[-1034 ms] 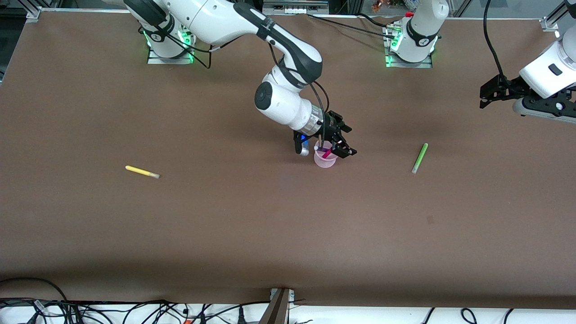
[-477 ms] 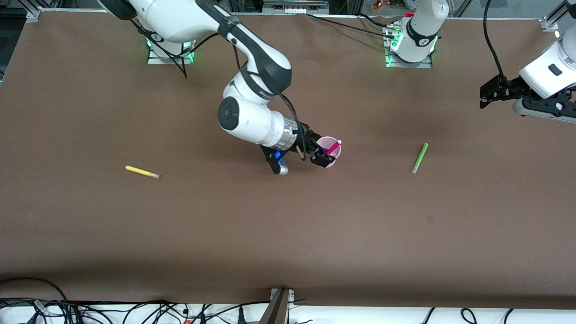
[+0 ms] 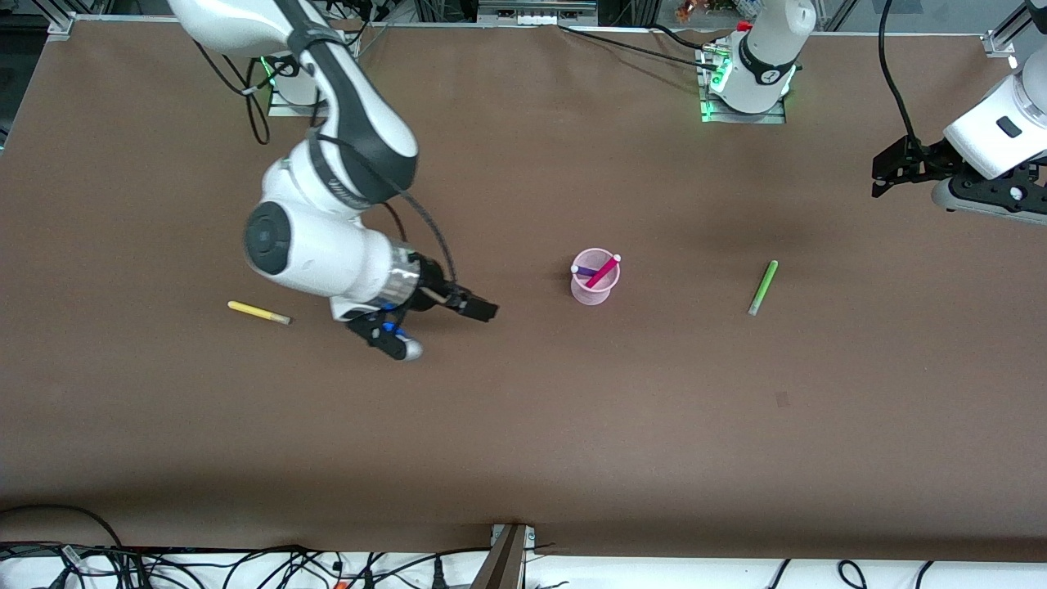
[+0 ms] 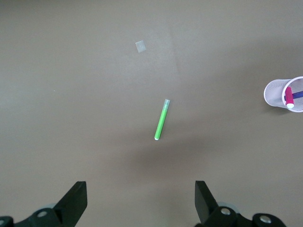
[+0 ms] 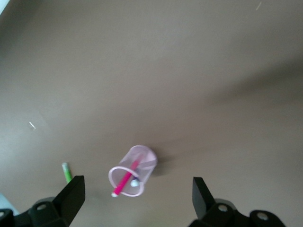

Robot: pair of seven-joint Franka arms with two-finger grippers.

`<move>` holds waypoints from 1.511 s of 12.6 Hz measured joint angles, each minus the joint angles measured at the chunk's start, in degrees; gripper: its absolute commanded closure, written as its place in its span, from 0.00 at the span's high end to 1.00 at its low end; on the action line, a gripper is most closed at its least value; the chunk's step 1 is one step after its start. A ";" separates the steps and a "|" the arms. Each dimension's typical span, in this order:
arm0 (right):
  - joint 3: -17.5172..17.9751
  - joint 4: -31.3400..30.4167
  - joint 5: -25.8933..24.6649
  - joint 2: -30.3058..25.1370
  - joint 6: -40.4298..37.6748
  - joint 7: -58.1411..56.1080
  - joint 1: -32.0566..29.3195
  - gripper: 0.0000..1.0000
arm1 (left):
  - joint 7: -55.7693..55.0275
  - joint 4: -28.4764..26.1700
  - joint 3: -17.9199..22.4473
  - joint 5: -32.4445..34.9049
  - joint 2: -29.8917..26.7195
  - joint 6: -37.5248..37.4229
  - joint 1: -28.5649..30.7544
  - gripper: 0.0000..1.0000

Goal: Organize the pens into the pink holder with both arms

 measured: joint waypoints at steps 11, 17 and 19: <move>-10.30 -13.06 -18.75 -20.79 -17.37 -32.25 -1.02 1.00 | 0.00 0.10 0.00 0.00 0.03 0.00 0.00 1.00; -8.91 -15.98 -24.10 -27.24 -21.24 -41.03 -8.10 1.00 | 0.00 0.10 0.00 0.00 0.03 0.00 0.00 1.00; -8.29 -17.48 -25.75 -29.06 -21.24 -41.51 -8.41 1.00 | 0.00 0.10 0.00 0.00 0.03 0.00 0.00 1.00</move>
